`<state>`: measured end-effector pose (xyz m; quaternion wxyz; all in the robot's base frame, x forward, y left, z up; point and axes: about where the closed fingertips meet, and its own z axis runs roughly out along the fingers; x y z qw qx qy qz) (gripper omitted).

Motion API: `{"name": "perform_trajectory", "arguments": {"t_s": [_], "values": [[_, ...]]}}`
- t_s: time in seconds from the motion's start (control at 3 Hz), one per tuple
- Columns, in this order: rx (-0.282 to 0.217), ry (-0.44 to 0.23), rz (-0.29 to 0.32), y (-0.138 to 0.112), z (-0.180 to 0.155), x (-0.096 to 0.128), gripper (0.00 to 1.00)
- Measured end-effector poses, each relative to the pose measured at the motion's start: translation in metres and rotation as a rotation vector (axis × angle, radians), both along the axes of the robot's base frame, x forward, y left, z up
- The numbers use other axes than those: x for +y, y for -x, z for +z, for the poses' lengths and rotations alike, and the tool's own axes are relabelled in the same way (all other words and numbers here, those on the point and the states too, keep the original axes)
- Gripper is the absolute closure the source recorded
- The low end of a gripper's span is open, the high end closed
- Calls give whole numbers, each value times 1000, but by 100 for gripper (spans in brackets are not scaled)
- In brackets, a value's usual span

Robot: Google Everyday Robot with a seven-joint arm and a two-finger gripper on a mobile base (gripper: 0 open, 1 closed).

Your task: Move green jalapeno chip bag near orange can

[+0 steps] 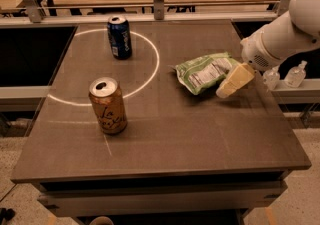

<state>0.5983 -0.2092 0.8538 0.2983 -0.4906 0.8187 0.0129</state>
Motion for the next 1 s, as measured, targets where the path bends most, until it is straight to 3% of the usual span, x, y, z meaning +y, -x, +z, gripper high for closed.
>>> {"name": "perform_trajectory", "arguments": {"t_s": [0.33,1.0], "values": [[14,-4,15,-5,-4,5,17],[43,2,29,-8,-11,6,62]]}}
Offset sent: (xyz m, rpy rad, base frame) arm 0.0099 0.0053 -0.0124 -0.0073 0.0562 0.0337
